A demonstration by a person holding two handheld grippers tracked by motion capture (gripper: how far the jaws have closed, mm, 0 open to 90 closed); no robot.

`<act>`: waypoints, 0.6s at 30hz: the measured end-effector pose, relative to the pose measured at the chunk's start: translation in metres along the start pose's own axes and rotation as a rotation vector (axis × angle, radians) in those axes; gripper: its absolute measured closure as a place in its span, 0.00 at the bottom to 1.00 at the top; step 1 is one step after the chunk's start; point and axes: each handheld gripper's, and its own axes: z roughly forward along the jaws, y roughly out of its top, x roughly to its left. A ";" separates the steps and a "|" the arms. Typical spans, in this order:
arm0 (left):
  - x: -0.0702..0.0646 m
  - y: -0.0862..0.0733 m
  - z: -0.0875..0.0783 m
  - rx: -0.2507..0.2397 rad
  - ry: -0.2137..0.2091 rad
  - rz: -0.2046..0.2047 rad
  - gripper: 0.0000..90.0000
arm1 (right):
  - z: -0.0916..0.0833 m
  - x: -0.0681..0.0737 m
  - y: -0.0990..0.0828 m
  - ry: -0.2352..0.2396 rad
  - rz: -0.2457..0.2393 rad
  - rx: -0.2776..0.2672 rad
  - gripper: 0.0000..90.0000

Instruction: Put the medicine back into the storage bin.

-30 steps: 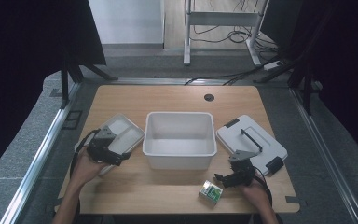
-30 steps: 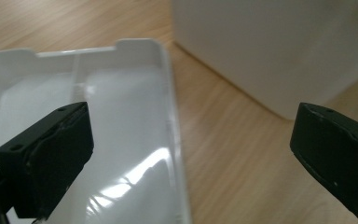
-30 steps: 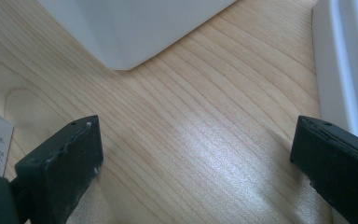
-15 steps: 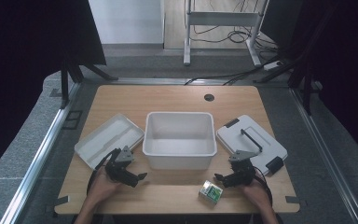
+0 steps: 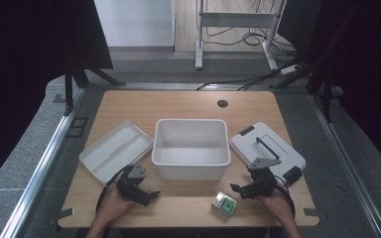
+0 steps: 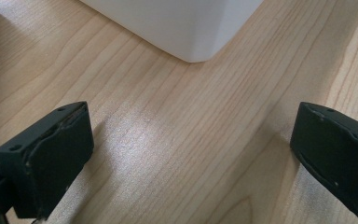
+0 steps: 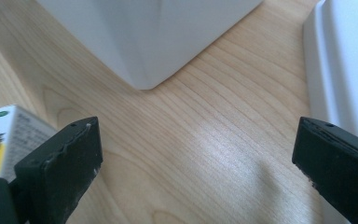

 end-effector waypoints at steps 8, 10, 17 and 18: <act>0.000 0.000 0.000 -0.001 0.001 -0.001 0.00 | -0.020 0.019 0.012 0.009 -0.058 -0.026 0.01; 0.000 0.000 0.000 -0.001 0.002 -0.002 0.00 | -0.025 0.025 0.015 0.014 -0.068 -0.029 0.03; 0.000 0.000 0.000 0.000 0.005 -0.005 0.00 | -0.036 0.050 0.017 0.065 -0.117 -0.008 0.05; 0.000 0.000 0.000 -0.001 0.006 -0.007 0.00 | -0.035 0.053 0.016 0.073 -0.121 0.000 0.05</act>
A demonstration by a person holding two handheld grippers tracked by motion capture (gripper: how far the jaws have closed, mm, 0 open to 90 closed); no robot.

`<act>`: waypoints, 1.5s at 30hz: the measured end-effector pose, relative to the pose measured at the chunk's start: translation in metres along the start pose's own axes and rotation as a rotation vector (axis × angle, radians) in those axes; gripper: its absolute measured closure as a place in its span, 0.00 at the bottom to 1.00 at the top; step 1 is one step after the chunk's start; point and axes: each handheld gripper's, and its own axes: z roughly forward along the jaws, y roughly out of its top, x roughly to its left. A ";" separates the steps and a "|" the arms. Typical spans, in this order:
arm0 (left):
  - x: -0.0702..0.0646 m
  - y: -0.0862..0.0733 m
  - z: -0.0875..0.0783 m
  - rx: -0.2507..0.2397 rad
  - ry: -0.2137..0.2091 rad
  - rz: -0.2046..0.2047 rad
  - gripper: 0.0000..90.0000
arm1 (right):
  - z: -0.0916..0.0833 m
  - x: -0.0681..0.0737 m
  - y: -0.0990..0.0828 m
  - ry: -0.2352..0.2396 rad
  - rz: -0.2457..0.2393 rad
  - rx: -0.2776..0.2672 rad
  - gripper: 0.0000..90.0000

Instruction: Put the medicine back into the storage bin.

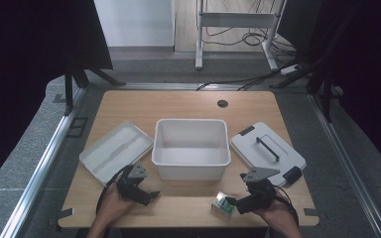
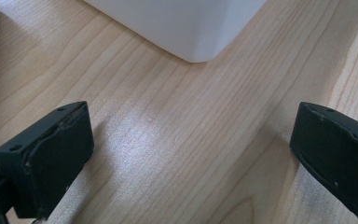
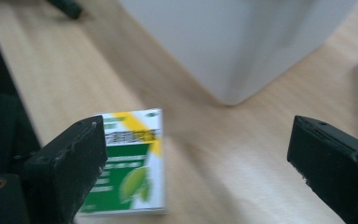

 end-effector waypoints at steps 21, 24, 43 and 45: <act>0.000 0.000 0.000 -0.001 0.005 -0.006 0.00 | 0.038 0.035 -0.012 0.055 -0.138 0.206 0.47; 0.000 0.000 0.000 -0.001 0.005 -0.007 0.00 | 0.037 0.036 -0.010 0.049 -0.146 0.215 0.49; 0.000 0.000 0.000 0.001 0.004 -0.003 0.00 | 0.008 0.033 0.033 0.109 -0.161 0.206 0.49; 0.000 0.000 0.000 0.001 0.004 -0.003 0.00 | 0.005 0.033 0.037 0.110 -0.164 0.203 0.49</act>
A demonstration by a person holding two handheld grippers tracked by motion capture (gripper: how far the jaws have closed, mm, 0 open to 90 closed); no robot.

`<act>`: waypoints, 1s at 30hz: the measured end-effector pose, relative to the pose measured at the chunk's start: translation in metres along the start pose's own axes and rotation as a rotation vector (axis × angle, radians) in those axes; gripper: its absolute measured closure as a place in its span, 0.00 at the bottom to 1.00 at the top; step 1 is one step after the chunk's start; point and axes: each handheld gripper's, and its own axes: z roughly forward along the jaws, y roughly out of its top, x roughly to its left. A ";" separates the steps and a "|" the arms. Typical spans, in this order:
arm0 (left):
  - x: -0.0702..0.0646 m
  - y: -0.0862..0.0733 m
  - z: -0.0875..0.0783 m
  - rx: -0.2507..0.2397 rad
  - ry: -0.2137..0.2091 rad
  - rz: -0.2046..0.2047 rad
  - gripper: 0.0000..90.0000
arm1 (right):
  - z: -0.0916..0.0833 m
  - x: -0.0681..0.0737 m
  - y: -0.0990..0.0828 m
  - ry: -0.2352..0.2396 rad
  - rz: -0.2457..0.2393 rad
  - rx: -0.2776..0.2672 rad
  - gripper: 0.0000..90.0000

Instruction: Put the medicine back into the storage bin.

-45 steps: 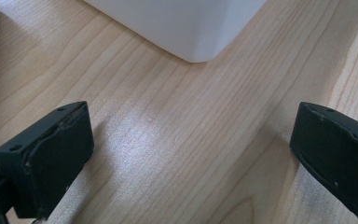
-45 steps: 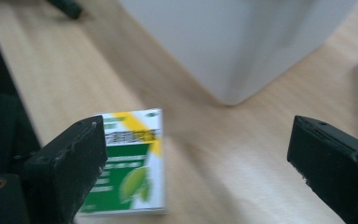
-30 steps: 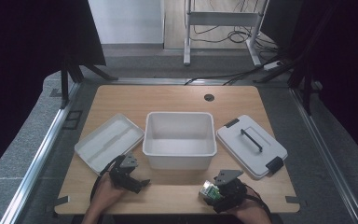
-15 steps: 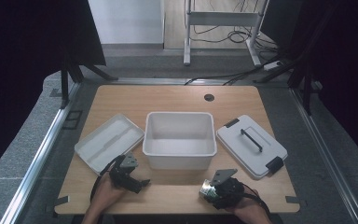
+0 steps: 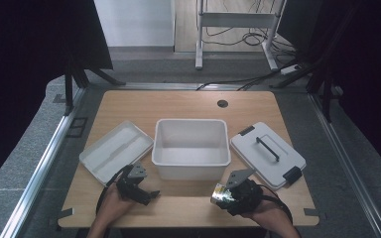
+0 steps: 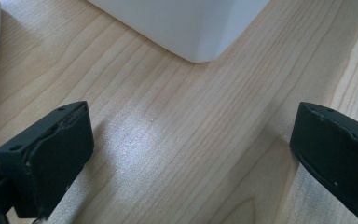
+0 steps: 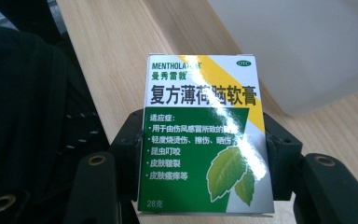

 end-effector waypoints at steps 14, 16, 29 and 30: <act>0.000 0.000 0.000 -0.001 0.001 -0.001 0.00 | -0.029 -0.005 0.031 0.028 -0.012 -0.010 0.49; 0.000 0.000 0.000 -0.001 0.001 -0.001 0.00 | -0.034 -0.006 0.037 0.030 -0.011 -0.015 0.49; 0.000 0.000 0.000 -0.003 0.003 -0.006 0.00 | -0.059 -0.027 0.075 -0.020 0.005 -0.056 0.49; 0.000 0.000 0.000 -0.002 0.003 -0.007 0.00 | -0.060 -0.029 0.077 -0.033 0.007 -0.056 0.49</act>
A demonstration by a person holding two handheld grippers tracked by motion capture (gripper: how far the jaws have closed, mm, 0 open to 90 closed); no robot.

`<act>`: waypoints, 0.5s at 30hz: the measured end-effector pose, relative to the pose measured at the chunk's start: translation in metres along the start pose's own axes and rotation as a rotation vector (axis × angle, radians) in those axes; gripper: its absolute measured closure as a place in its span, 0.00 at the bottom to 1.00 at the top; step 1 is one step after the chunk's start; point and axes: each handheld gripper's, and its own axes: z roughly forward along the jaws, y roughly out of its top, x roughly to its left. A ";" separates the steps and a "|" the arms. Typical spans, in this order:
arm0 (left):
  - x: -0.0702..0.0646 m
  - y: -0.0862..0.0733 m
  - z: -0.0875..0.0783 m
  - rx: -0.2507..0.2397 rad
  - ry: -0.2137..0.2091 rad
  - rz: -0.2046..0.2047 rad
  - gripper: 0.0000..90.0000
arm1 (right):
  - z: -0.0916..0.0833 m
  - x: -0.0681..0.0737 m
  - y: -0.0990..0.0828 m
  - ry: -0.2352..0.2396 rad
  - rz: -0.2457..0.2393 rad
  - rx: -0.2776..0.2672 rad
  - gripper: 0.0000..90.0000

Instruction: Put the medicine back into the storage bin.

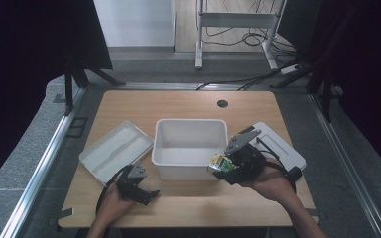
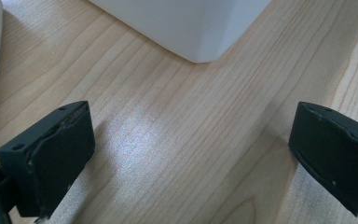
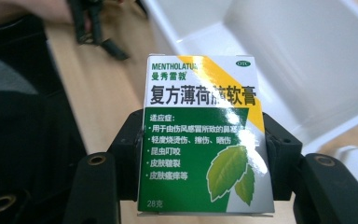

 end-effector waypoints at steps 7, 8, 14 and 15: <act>0.000 0.000 0.000 0.000 0.002 -0.001 0.00 | 0.005 -0.018 0.016 -0.060 0.018 -0.006 0.49; 0.000 0.000 0.000 0.000 0.002 -0.001 0.00 | 0.008 -0.021 0.019 -0.068 0.021 -0.003 0.49; 0.000 0.000 0.000 0.000 0.003 -0.001 0.01 | 0.023 -0.035 0.027 -0.098 0.040 0.001 0.49; 0.000 0.000 0.000 0.000 0.003 -0.001 0.01 | 0.026 -0.038 0.028 -0.103 0.041 0.004 0.49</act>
